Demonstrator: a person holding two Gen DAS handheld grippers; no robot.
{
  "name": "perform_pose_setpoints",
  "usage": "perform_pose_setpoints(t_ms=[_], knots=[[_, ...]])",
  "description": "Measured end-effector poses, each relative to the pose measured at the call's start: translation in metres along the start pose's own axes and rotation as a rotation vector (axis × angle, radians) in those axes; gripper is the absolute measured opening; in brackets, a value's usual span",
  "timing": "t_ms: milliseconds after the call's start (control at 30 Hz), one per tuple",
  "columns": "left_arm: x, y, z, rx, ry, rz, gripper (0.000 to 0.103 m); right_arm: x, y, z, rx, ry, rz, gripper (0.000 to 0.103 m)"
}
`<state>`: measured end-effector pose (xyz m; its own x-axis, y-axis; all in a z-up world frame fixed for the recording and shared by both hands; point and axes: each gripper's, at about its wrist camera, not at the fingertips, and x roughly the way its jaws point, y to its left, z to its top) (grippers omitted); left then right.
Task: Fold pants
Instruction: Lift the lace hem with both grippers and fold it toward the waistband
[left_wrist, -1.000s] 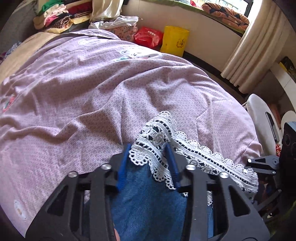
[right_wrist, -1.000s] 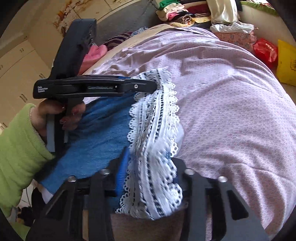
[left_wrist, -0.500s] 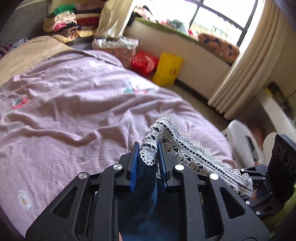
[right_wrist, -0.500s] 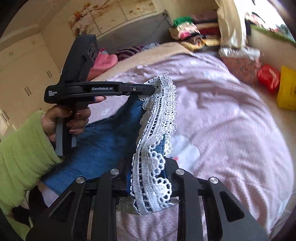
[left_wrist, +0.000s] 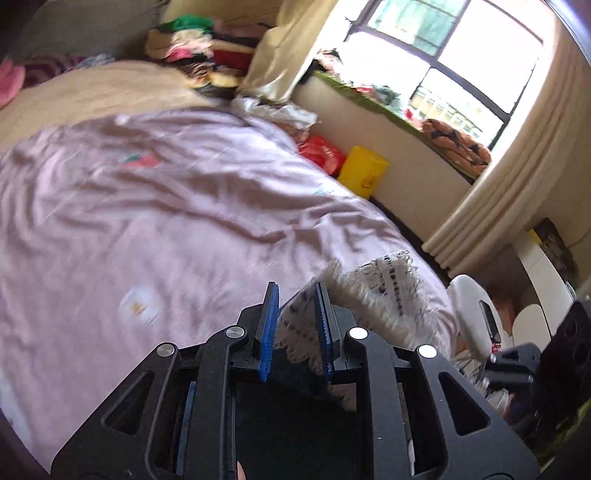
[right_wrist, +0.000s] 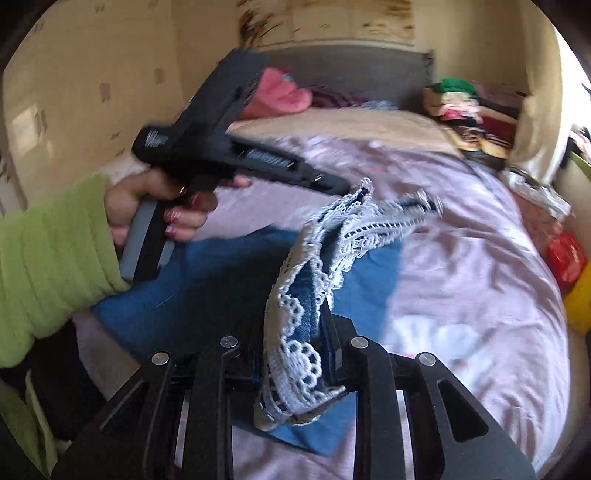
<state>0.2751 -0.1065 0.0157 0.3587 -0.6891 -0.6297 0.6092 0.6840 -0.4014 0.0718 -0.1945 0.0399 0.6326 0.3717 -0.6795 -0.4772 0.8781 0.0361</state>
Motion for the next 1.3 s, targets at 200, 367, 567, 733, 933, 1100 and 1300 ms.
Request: perform_pose_setpoints(t_ms=[200, 367, 567, 733, 933, 1100, 1300], knots=[[-0.033, 0.041, -0.023, -0.146, 0.014, 0.071, 0.022, 0.048, 0.047, -0.013, -0.114, 0.110, 0.027, 0.022], [-0.052, 0.057, -0.043, -0.239, 0.008, 0.034, 0.046, 0.068, 0.061, -0.023, -0.149, 0.133, 0.000, 0.022], [-0.045, 0.058, -0.048, -0.290, 0.046, -0.009, 0.060, 0.067, 0.053, -0.024, -0.117, 0.114, 0.013, 0.022], [-0.034, 0.056, -0.046, -0.317, 0.073, -0.058, 0.071, 0.056, 0.056, -0.024, -0.112, 0.090, 0.015, 0.022], [-0.024, 0.055, -0.055, -0.330, 0.138, -0.029, 0.071, 0.048, 0.054, -0.027, -0.082, 0.074, 0.028, 0.022], [-0.017, 0.049, -0.056, -0.313, 0.173, 0.023, 0.018, 0.047, 0.056, -0.026, -0.071, 0.066, 0.028, 0.023], [-0.044, 0.035, -0.045, -0.229, 0.092, 0.066, 0.016, 0.037, 0.068, -0.010, -0.104, 0.028, 0.048, 0.022]])
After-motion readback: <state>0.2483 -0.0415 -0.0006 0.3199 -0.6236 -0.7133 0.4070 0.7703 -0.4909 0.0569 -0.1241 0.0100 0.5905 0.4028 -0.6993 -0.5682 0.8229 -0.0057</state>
